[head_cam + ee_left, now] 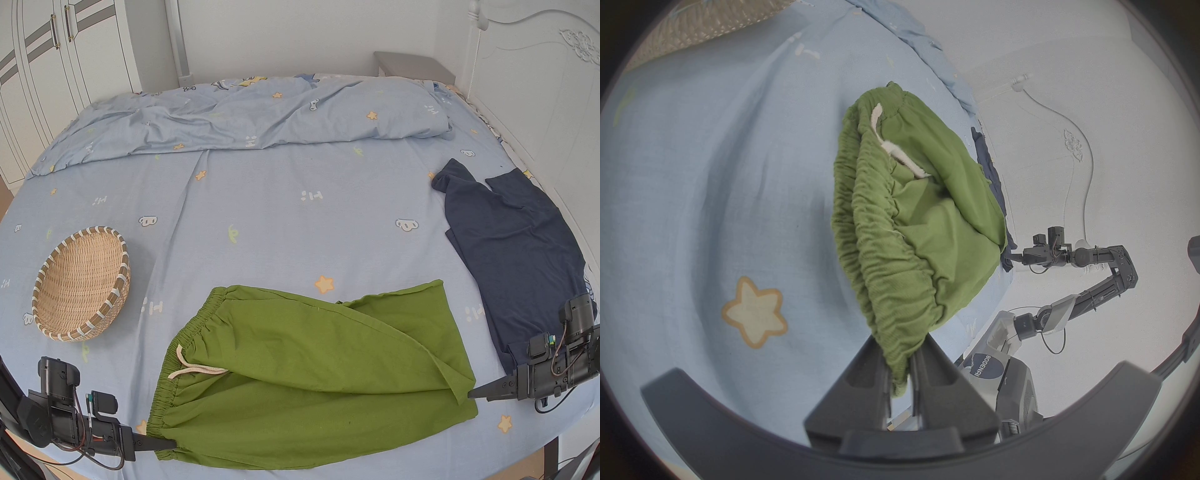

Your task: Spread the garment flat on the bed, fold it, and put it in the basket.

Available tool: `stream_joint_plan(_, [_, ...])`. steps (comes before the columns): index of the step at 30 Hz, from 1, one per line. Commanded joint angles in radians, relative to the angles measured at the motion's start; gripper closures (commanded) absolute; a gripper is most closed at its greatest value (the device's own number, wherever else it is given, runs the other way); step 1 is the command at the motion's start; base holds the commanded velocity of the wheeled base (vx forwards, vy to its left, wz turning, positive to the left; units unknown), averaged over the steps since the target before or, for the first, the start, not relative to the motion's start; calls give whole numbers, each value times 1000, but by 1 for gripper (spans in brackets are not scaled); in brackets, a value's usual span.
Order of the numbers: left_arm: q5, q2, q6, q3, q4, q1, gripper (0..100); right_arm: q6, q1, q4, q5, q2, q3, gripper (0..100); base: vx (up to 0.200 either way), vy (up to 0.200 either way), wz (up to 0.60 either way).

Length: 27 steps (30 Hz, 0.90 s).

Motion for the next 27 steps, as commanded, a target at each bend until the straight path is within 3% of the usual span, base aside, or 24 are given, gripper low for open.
stream_joint_plan(1, [1,21,1,7,-1,3,100,-6,4,-43,9,57,50,0,0,0,0])
stream_joint_plan(12, [0,21,1,5,-1,0,100,-4,10,-248,51,209,129,0,0,0,0])
stream_joint_plan(24, [0,21,1,5,-1,-2,100,-3,16,-255,56,245,123,0,0,0,0])
stream_joint_plan(27, [0,21,1,8,-1,-7,100,-1,17,-259,102,263,111,0,0,0,0])
